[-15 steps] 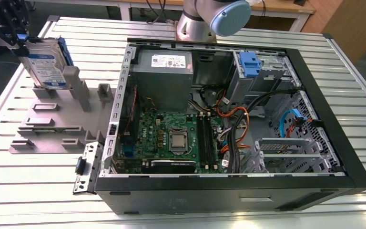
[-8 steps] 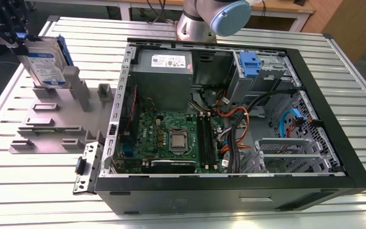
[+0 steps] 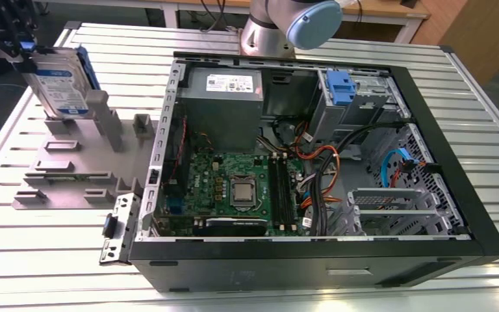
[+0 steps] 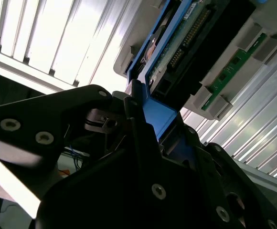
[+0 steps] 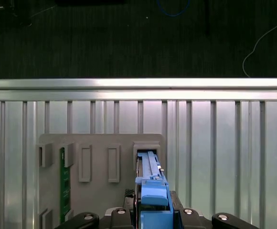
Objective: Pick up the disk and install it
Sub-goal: 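Pick up the disk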
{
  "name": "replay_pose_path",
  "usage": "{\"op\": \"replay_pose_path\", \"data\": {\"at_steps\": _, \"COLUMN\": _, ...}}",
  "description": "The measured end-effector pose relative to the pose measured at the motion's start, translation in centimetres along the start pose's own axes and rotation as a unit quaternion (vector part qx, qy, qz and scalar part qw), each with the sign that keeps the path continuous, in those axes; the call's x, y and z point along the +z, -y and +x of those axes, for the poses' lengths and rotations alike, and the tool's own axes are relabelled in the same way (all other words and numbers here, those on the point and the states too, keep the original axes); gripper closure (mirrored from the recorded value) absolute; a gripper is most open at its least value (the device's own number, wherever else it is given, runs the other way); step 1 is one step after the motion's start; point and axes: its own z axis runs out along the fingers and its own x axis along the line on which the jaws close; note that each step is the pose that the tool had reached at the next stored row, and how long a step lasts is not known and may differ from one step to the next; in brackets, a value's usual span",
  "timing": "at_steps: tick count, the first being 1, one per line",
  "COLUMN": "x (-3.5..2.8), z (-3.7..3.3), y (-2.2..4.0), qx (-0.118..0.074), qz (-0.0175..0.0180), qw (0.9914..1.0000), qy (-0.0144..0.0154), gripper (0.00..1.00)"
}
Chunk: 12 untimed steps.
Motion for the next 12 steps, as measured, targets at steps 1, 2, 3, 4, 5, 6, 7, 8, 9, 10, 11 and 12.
{"op": "replay_pose_path", "data": {"at_steps": 1, "x": -0.06, "z": 0.00, "y": 0.00, "qx": 0.000, "qz": 0.0000, "qw": 1.00000, "qy": 0.0000, "gripper": 0.64}}
{"op": "replay_pose_path", "data": {"at_steps": 2, "x": -0.10, "z": 0.00, "y": 0.00, "qx": 0.000, "qz": 0.0000, "qw": 1.00000, "qy": 0.0000, "gripper": 0.64}}
{"op": "replay_pose_path", "data": {"at_steps": 3, "x": -0.15, "z": 0.00, "y": 0.00, "qx": 0.000, "qz": 0.0000, "qw": 1.00000, "qy": 0.0000, "gripper": 0.64}}
{"op": "replay_pose_path", "data": {"at_steps": 4, "x": -0.19, "z": 0.01, "y": 0.00, "qx": 0.000, "qz": 0.0000, "qw": 1.00000, "qy": 0.0000, "gripper": 0.64}}
{"op": "replay_pose_path", "data": {"at_steps": 5, "x": -0.22, "z": 0.01, "y": 0.00, "qx": 0.000, "qz": 0.0001, "qw": 1.00000, "qy": 0.0000, "gripper": 0.64}}
{"op": "replay_pose_path", "data": {"at_steps": 6, "x": -0.26, "z": 0.01, "y": 0.00, "qx": 0.000, "qz": 0.0000, "qw": 1.00000, "qy": 0.0000, "gripper": 0.64}}
{"op": "replay_pose_path", "data": {"at_steps": 7, "x": -0.31, "z": 0.01, "y": 0.00, "qx": 0.000, "qz": -0.0001, "qw": 1.00000, "qy": 0.0000, "gripper": 0.64}}
{"op": "replay_pose_path", "data": {"at_steps": 8, "x": -0.35, "z": 0.01, "y": 0.01, "qx": 0.000, "qz": 0.0000, "qw": 1.00000, "qy": 0.0000, "gripper": 0.64}}
{"op": "replay_pose_path", "data": {"at_steps": 9, "x": -0.38, "z": 0.01, "y": 0.01, "qx": 0.000, "qz": 0.0000, "qw": 1.00000, "qy": 0.0000, "gripper": 0.64}}
{"op": "replay_pose_path", "data": {"at_steps": 10, "x": -0.43, "z": 0.01, "y": 0.01, "qx": 0.000, "qz": 0.0000, "qw": 1.00000, "qy": 0.0000, "gripper": 0.64}}
{"op": "replay_pose_path", "data": {"at_steps": 11, "x": -0.47, "z": 0.01, "y": 0.01, "qx": 0.000, "qz": 0.0000, "qw": 1.00000, "qy": 0.0000, "gripper": 0.64}}
{"op": "replay_pose_path", "data": {"at_steps": 12, "x": -0.50, "z": 0.01, "y": 0.01, "qx": 0.000, "qz": 0.0000, "qw": 1.00000, "qy": 0.0000, "gripper": 0.64}}
